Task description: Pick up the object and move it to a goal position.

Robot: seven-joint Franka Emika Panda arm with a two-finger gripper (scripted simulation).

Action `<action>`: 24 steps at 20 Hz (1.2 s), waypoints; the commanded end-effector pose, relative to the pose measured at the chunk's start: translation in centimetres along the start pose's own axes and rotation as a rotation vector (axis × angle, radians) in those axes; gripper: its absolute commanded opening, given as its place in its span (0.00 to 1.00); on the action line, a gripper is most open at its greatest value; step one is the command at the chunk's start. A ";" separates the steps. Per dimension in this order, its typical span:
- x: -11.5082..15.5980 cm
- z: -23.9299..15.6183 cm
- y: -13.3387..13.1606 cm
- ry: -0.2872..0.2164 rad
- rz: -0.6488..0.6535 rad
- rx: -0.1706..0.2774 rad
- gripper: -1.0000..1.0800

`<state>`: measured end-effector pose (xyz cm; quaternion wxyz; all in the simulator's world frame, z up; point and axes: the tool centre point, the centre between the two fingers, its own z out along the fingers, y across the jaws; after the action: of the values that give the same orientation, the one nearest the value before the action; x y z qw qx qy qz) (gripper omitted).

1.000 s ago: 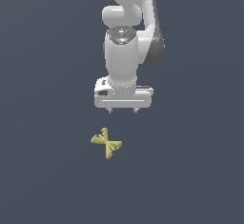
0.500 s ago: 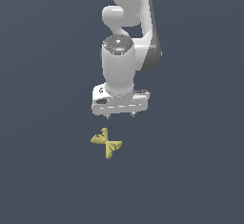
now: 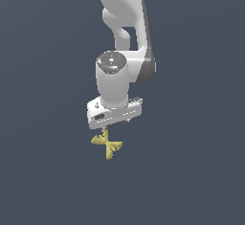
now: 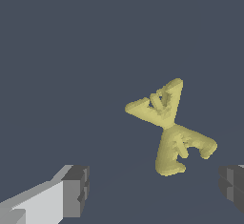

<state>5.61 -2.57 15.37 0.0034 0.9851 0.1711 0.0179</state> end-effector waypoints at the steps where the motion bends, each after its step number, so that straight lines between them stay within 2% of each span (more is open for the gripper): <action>1: 0.3 0.8 0.7 -0.005 -0.064 0.000 0.96; 14: 1.0 5.1 4.0 -0.025 -0.364 0.012 0.96; 24: 1.2 6.8 5.3 -0.030 -0.474 0.020 0.96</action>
<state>8.66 -7.06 8.83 0.0005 0.9199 0.3921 0.0003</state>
